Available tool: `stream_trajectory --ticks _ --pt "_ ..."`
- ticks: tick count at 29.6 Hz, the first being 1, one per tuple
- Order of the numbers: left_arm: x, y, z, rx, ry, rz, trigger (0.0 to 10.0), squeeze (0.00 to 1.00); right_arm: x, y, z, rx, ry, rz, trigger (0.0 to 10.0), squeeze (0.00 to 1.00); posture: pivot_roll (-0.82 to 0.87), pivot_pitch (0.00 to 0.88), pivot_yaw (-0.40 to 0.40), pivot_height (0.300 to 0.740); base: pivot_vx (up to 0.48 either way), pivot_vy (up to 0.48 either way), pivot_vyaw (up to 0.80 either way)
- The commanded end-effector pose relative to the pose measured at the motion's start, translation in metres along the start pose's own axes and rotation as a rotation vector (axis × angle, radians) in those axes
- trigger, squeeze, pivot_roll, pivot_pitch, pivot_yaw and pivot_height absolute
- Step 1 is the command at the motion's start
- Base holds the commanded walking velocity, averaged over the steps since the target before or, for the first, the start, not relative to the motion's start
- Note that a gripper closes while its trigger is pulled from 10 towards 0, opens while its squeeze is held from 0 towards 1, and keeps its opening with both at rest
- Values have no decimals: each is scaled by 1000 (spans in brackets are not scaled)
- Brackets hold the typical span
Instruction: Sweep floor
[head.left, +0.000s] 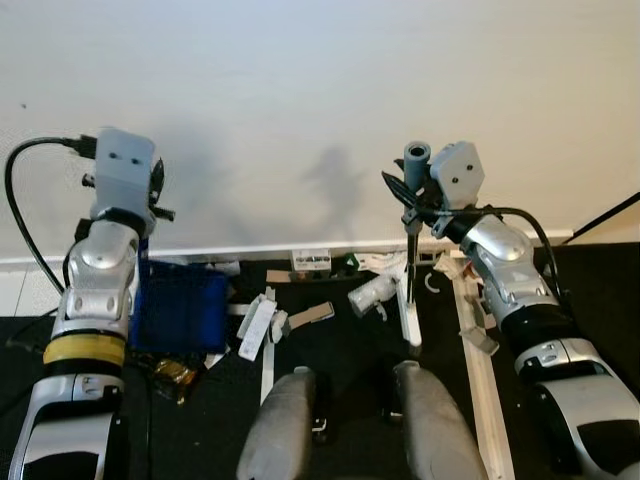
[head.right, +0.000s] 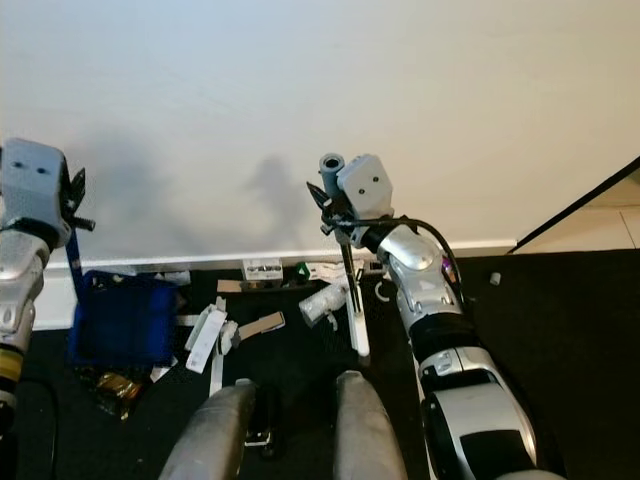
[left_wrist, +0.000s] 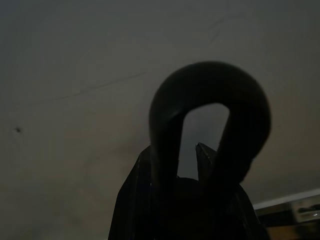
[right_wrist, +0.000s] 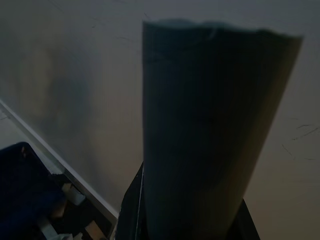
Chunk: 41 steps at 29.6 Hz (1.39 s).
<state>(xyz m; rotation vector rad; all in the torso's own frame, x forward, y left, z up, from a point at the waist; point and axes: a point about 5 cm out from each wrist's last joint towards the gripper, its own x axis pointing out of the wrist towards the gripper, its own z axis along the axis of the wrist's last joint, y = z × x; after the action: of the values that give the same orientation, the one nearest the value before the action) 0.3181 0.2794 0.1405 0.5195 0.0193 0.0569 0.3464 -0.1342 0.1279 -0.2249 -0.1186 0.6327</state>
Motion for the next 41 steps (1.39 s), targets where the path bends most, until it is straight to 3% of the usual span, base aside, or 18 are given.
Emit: stream_trajectory --ticks 1,11,18,24,28,34,41 --pt "-1 2 -1 49 -18 15 10000 0 2 3 3 -22 -17 22 10000 0 -11 229 44 740 0 0 0" --pt "-5 -27 -22 -13 -2 -4 10000 0 7 7 7 -21 -25 58 10000 0 -41 285 28 740 0 0 0" --pt "-9 -43 -22 -53 -13 -49 10000 0 7 3 10 -27 -25 61 10000 0 -39 303 26 740 0 0 0" --pt "-3 -61 -4 -302 -25 -118 10000 0 13 7 12 -23 -38 67 10000 0 -19 301 34 740 0 0 0" --pt "4 -59 11 -419 -44 -120 10000 0 22 20 16 -14 -63 100 10000 0 -1 289 42 740 0 0 0" --pt "8 -56 16 -449 -33 -135 10000 0 30 35 18 1 -84 132 10000 0 13 278 49 740 0 0 0" --pt "-1 -81 15 -507 29 -287 10000 0 34 49 16 15 -91 158 10000 0 22 271 53 740 0 0 0"
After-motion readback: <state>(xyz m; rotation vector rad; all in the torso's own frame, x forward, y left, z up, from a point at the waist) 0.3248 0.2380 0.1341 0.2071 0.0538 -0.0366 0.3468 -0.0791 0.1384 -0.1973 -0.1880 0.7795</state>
